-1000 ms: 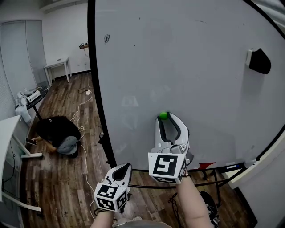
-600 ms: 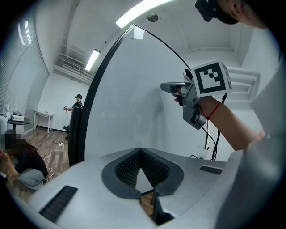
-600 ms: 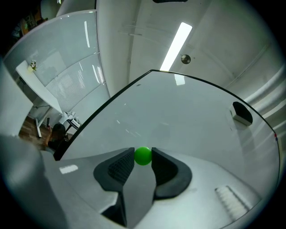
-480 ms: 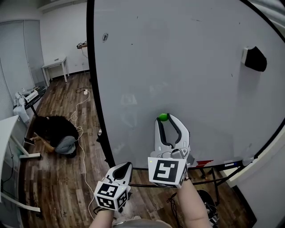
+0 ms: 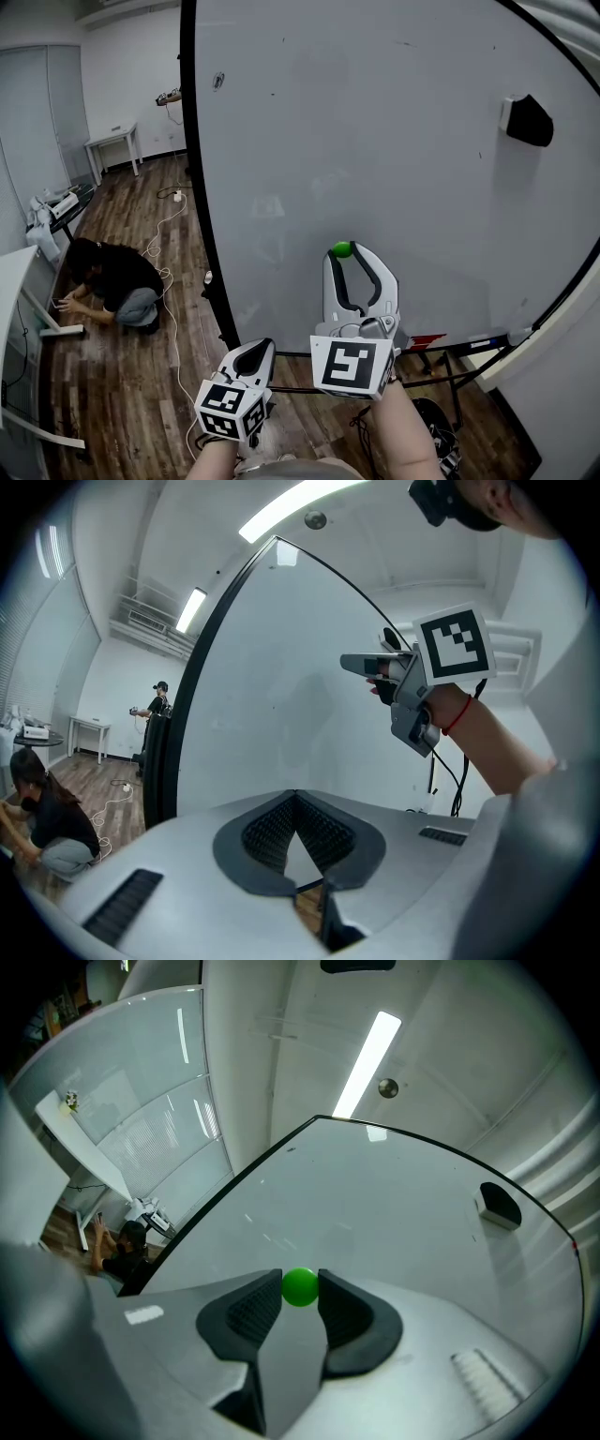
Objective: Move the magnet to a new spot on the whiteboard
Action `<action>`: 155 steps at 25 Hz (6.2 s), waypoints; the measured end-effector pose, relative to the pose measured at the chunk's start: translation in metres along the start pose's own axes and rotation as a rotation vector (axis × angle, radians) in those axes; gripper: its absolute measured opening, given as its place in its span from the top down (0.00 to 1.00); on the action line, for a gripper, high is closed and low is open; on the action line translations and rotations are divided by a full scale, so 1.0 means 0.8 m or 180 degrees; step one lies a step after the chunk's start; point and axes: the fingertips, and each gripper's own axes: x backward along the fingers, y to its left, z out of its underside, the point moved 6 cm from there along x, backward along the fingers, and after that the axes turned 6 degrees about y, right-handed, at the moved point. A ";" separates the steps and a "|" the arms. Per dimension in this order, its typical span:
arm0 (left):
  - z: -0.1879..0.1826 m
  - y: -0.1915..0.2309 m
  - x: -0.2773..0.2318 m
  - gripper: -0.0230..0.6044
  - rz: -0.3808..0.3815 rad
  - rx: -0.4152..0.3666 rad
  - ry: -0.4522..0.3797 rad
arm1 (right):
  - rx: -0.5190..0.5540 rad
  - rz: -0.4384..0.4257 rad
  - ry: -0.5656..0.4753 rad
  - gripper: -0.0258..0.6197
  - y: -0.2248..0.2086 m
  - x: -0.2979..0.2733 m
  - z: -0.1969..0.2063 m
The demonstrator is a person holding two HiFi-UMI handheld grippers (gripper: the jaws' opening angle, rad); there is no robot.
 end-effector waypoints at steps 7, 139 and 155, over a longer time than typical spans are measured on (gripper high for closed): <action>0.000 -0.007 0.004 0.95 0.0007 -0.0012 -0.0001 | 0.0044 0.0042 -0.0018 0.76 -0.008 0.012 -0.001; 0.134 -0.233 0.246 0.95 -0.0289 -0.0012 -0.0128 | -0.1800 -0.1055 0.0531 0.95 0.057 0.435 0.130; 0.129 -0.232 0.254 0.96 -0.0248 -0.0042 -0.0176 | -0.1829 -0.1070 0.0372 0.95 0.059 0.441 0.104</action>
